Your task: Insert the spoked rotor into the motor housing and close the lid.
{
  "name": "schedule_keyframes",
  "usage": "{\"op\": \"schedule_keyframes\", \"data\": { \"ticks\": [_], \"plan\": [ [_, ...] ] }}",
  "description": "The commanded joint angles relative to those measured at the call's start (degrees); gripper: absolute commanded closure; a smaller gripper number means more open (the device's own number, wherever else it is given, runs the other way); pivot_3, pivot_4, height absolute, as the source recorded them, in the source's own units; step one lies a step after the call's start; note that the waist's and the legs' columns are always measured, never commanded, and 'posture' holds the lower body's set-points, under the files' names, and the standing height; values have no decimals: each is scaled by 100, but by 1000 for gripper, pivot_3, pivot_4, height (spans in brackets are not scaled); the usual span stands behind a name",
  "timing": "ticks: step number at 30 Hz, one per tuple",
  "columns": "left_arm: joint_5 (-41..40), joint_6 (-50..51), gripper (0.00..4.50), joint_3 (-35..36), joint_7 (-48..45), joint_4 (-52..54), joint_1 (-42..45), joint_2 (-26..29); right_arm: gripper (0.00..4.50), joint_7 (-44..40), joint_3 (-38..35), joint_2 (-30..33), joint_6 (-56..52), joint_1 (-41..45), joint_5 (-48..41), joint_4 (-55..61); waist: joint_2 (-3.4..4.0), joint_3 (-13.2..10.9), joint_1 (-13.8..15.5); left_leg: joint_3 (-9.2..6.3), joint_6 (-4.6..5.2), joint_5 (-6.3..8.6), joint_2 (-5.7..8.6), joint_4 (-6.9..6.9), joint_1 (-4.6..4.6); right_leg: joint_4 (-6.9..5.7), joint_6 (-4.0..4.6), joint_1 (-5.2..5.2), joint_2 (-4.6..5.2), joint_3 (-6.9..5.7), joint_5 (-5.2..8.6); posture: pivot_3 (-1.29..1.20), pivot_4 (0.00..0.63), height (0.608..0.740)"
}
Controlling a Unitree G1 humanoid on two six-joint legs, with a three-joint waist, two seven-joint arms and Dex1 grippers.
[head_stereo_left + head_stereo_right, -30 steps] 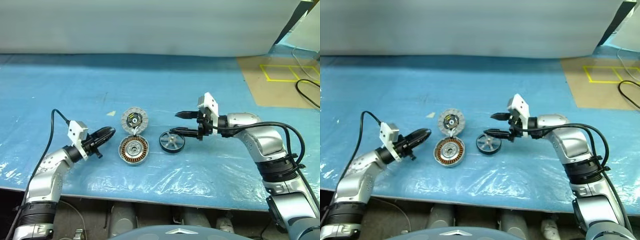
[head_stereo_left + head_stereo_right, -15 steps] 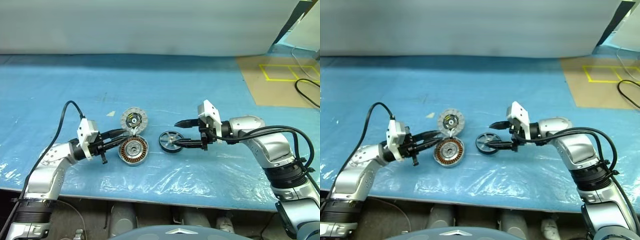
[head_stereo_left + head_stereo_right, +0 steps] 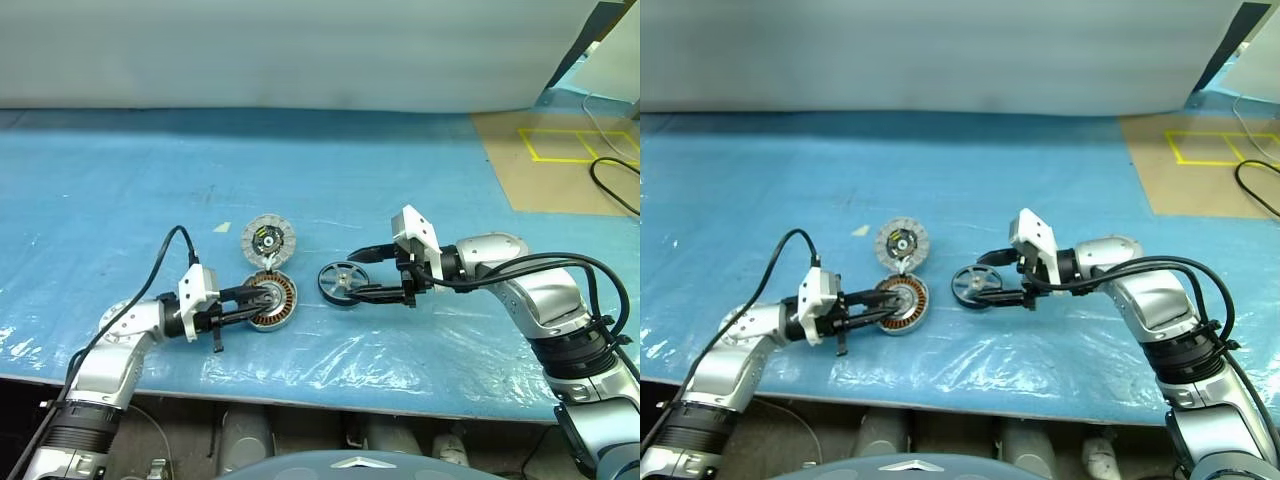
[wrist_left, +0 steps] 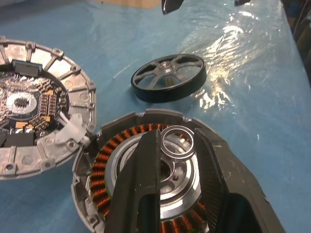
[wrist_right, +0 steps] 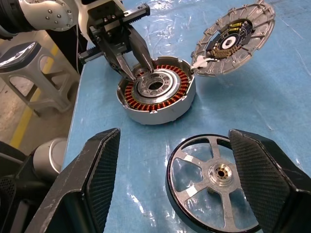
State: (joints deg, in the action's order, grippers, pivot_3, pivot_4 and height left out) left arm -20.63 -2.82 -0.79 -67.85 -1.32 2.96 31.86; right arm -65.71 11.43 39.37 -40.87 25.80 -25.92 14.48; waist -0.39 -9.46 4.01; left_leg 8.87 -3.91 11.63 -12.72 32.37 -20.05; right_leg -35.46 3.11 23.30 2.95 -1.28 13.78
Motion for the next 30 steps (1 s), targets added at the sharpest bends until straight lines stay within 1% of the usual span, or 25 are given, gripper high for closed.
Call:
{"op": "schedule_keyframes", "data": {
  "ticks": [1,5,9,18,30],
  "plan": [
    [303,-381,3811,-54,107,-216,57,37,766,60,-111,81,-2,-19,-66,177,0,0,0,0,0,0,0,0,0,0,0,0,0,0,0,0,150,740],
    [363,-499,3811,-61,204,-375,209,-23,766,124,-121,92,15,-47,-65,155,0,0,4,0,0,0,0,4,1,-3,0,-1,0,0,0,0,150,740],
    [259,-352,3811,-108,211,-339,301,-45,766,204,-102,82,29,-83,-32,123,0,0,5,0,0,0,0,7,0,-7,0,-1,1,0,0,0,150,740],
    [220,-198,3811,-287,-18,-139,171,68,766,301,-81,93,89,-178,28,93,0,0,5,0,0,0,0,8,0,-9,0,-1,1,1,0,0,150,740],
    [380,-348,3811,-268,184,-371,303,-8,766,341,-70,73,163,-223,124,51,2,1,5,-1,0,0,0,17,1,-18,0,-2,2,1,0,0,150,740]
  ]
}}
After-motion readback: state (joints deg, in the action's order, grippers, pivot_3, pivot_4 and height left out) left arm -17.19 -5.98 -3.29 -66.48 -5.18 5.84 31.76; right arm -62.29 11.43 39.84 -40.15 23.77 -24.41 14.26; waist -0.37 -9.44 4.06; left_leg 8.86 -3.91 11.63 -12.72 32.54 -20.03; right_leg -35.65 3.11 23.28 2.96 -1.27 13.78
